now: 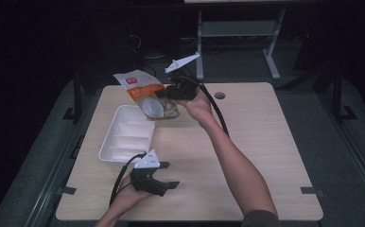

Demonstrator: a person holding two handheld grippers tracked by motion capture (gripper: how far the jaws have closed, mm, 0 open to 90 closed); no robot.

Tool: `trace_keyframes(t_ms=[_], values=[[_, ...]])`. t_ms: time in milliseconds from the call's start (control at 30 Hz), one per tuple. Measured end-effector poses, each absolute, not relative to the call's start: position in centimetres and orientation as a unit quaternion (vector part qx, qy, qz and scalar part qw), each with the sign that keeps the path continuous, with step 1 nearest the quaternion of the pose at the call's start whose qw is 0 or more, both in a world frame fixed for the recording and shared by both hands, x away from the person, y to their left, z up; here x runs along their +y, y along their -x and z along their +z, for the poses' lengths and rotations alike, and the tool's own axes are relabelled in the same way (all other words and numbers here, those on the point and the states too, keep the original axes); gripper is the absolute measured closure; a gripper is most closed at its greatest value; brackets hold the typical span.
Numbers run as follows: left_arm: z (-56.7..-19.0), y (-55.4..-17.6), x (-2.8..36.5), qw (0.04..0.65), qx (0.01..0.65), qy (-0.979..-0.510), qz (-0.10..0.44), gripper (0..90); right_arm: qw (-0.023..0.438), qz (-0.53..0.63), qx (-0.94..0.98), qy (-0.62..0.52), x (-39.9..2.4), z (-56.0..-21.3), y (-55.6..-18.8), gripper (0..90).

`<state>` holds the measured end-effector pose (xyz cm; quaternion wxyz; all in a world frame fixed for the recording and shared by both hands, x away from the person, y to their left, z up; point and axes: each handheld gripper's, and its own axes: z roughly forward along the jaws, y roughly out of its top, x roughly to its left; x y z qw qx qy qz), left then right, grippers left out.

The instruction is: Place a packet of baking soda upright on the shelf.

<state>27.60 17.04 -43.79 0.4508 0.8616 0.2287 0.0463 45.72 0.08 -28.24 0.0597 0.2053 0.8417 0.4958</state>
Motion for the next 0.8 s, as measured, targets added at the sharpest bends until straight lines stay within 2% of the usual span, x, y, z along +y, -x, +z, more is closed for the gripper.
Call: trace_keyframes(t_ms=[400,800], values=[[-43.7,-27.6,17.3,0.457,0.231,-0.858,0.042,20.8,0.053,0.500,0.840,-0.204,4.0,-29.1,-47.6,89.4],[-43.7,-27.7,17.4,0.456,0.234,-0.857,0.043,20.6,0.046,0.500,0.841,-0.203,7.7,-32.4,-49.5,89.3]])
